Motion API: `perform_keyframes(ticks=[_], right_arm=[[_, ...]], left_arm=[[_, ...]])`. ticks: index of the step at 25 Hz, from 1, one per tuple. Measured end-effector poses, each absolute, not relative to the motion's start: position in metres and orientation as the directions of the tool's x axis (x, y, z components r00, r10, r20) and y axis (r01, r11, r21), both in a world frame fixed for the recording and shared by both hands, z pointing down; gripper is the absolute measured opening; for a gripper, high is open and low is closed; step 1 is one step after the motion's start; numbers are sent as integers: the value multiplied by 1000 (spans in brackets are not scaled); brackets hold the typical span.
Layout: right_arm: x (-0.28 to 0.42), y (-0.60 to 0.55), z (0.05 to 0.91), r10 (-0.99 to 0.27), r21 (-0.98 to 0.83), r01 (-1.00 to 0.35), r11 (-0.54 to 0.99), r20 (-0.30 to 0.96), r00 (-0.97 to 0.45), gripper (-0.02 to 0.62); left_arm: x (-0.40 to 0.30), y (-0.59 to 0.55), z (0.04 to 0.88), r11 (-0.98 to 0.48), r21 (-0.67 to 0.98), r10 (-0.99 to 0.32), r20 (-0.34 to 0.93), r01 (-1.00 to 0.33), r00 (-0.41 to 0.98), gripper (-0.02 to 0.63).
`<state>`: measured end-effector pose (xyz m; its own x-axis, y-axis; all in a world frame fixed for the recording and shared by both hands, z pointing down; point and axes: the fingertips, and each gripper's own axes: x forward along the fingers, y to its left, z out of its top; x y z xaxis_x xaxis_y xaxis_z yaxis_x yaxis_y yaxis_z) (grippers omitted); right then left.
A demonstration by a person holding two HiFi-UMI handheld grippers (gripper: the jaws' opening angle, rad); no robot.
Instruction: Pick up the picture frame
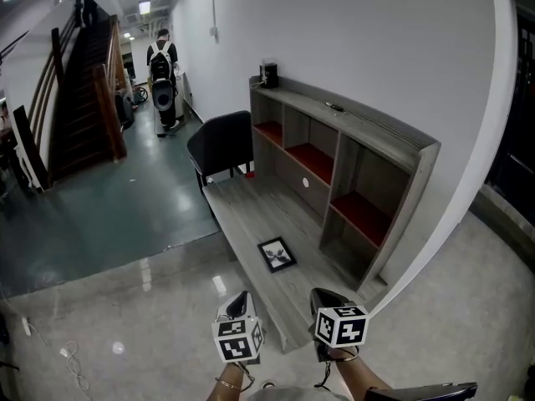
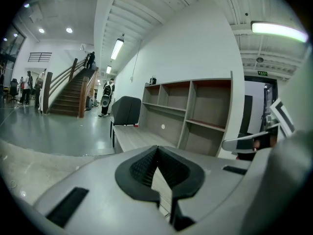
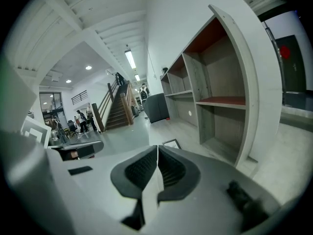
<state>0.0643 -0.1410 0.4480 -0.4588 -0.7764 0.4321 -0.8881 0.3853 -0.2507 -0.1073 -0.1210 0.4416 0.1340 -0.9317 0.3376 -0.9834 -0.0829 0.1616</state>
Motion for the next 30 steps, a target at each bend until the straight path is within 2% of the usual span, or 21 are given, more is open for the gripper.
perform_keyframes(ticks=[8, 19, 30], right_arm=[[67, -182, 455, -796, -273, -907, 320, 441, -414, 32], [75, -193, 496, -775, -268, -937, 226, 533, -340, 32], [62, -210, 496, -771, -218, -944, 248, 545, -328, 32]], left_arm=[[-111, -166, 453, -130, 164, -915, 360, -978, 182, 14], [-113, -187, 496, -163, 190, -866, 442, -968, 233, 14], [-123, -189, 502, -125, 206, -860, 465, -970, 210, 14]])
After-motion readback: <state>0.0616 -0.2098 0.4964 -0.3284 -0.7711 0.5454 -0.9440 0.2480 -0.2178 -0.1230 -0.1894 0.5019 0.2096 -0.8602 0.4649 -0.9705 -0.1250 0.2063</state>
